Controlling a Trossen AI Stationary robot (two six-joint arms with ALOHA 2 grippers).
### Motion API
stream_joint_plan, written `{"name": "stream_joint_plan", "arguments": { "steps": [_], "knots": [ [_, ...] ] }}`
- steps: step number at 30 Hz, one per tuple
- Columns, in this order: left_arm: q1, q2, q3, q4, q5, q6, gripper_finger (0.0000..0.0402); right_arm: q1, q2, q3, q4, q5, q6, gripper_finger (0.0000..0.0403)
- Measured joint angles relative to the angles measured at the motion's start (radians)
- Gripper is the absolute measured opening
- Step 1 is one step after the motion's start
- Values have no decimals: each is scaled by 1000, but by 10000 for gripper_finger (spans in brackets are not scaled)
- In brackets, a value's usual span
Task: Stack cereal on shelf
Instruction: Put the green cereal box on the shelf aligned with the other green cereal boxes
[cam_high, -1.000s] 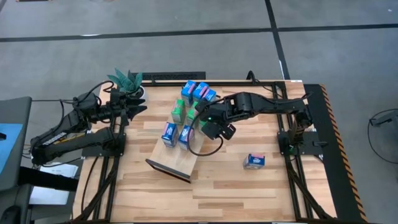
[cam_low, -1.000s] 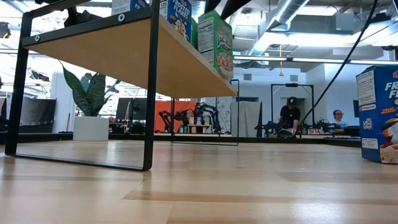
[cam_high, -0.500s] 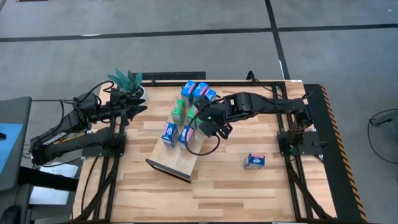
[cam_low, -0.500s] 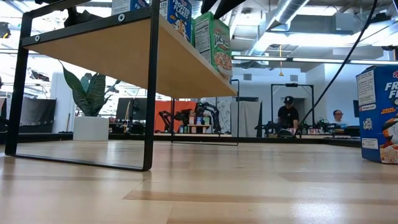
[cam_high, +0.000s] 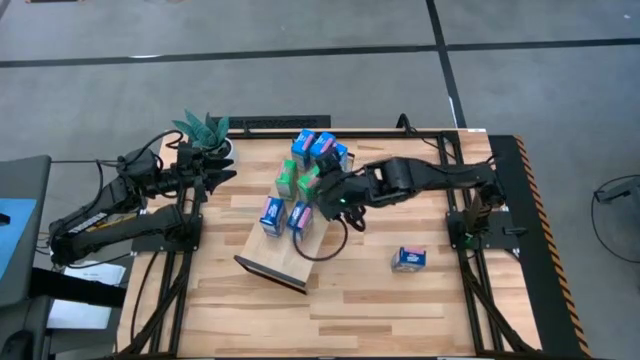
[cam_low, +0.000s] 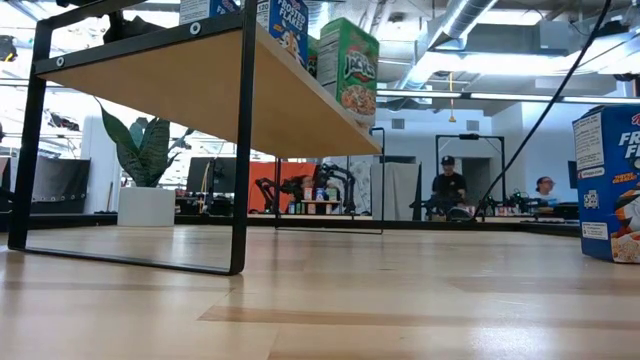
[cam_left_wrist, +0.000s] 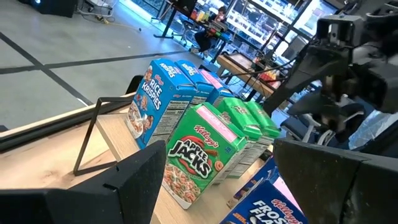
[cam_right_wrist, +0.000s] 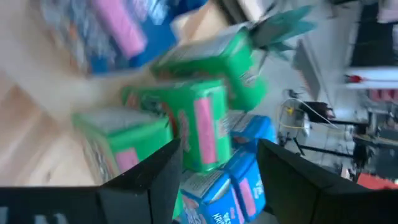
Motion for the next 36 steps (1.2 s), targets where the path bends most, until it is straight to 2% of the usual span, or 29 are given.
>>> {"name": "stream_joint_plan", "arguments": {
  "steps": [3, 5, 8, 10, 12, 15, 20, 25, 27, 31, 36],
  "knots": [
    [0, 0, 0, 1, 0, -5, 286, 30, -20, -3, -42, 8, 198, 212],
    [0, 0, 0, 0, 0, -8, 286, 43, -25, 0, -60, -14, 396, 199],
    [0, 0, 0, 0, 2, -9, 286, 56, -36, -5, -179, -80, 691, 175],
    [0, 0, 0, 0, 2, -9, 286, 66, -40, -34, -204, -85, 860, 154],
    [0, 0, 0, 0, 2, -9, 286, 83, -39, -87, -233, -75, 950, 128],
    [0, 0, 0, 0, 3, -9, 286, 113, -36, -198, -199, -59, 992, 82],
    [0, 0, 0, 1, 3, 3, 286, 134, -78, -352, 15, -68, 996, 16],
    [0, 0, 0, 1, 3, 6, 286, 104, -233, -478, 161, -63, 1018, 19],
    [0, 0, 0, 1, 2, 14, 286, 78, -302, -554, 167, -63, 1052, 21],
    [0, 0, 0, 2, 2, 12, 286, 41, -428, -729, 333, -65, 1092, 10],
    [0, 0, 0, 2, 1, 7, 286, 26, -473, -917, 574, -92, 1092, 8]
  ]
}}
